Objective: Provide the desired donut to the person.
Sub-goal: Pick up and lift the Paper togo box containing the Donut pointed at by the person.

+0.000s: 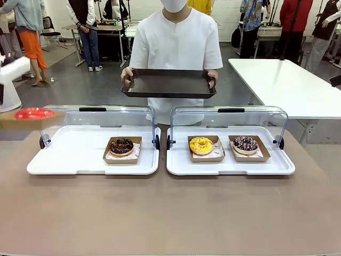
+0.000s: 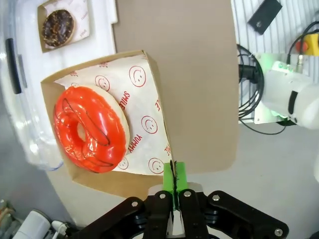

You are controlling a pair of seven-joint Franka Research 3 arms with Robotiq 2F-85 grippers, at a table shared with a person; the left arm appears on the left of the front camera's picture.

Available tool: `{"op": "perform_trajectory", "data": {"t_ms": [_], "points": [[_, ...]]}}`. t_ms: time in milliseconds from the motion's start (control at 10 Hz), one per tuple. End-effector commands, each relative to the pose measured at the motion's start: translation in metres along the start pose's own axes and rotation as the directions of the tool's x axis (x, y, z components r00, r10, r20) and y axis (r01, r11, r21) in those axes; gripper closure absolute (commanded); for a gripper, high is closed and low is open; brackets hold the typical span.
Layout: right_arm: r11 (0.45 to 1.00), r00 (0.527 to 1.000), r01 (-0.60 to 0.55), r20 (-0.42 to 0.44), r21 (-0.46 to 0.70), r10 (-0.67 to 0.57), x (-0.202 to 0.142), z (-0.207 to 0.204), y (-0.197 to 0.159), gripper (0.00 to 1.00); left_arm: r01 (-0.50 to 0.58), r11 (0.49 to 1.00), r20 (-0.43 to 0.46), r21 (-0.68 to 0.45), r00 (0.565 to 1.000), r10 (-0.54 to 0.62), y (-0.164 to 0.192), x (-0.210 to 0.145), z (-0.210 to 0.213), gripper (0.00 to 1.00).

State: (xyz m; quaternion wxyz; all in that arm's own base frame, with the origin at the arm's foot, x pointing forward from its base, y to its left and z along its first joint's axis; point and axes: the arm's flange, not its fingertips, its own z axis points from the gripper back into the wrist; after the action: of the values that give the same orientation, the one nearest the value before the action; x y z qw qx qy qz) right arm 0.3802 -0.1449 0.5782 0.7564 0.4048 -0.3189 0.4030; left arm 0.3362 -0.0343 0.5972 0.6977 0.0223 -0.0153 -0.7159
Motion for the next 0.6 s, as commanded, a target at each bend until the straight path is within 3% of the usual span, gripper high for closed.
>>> {"op": "perform_trajectory", "data": {"t_ms": [0, 500], "points": [[1.000, 1.000, 0.001, 0.003, 0.003, -0.001, -0.001, 0.001, 0.000, 0.00, 0.000, 1.000, -0.010, 0.000, 1.000, 0.000, 0.013, 0.016, 0.024, 1.00], [1.000, 1.000, 0.001, 0.003, 0.003, -0.001, -0.001, 0.001, 0.000, 0.00, 0.025, 1.000, -0.001, 0.014, 1.000, -0.025, 0.014, 0.025, 0.034, 1.00]]}}
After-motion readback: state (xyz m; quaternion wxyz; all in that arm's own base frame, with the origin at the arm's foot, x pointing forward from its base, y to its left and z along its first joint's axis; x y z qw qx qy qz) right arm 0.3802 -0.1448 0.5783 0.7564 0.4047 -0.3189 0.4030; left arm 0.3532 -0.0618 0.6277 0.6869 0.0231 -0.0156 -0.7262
